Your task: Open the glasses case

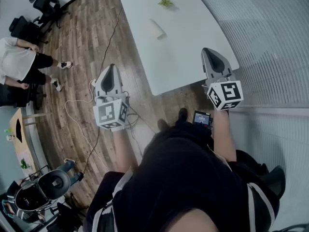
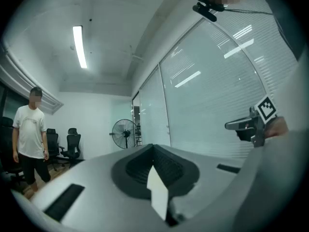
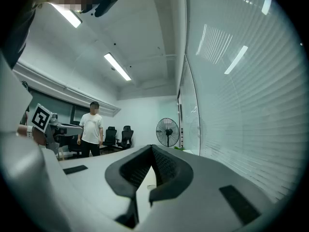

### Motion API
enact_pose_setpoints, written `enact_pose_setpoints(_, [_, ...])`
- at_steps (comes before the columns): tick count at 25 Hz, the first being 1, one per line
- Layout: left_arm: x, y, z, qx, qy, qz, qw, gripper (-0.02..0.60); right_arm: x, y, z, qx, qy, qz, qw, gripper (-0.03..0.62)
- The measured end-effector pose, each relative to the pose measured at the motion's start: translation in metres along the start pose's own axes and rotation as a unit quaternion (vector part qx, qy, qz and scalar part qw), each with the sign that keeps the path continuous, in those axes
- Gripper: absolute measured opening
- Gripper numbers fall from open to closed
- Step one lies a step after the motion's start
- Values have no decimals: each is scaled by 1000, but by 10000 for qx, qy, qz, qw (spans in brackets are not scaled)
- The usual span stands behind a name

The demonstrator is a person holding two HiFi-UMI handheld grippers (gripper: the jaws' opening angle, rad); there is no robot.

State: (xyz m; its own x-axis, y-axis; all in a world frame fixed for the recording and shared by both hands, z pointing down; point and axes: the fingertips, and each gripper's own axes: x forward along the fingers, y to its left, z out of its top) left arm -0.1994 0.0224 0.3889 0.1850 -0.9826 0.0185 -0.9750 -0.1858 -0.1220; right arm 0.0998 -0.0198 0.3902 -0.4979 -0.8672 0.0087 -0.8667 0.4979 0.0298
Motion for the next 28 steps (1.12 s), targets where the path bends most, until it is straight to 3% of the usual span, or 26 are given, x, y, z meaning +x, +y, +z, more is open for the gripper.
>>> enact_pose_setpoints(16, [9, -8, 5, 17, 37, -14, 10000, -2, 2, -4, 3, 126, -80, 182, 9997, 15])
enact_pose_setpoints(22, [21, -20, -6, 16, 192, -61, 9998, -2, 4, -22, -13, 227, 25, 102, 9997, 15])
enact_pose_setpoints(28, [42, -32, 13, 227, 207, -32, 9995, -2, 0, -44, -12, 434, -52, 56, 9990, 15])
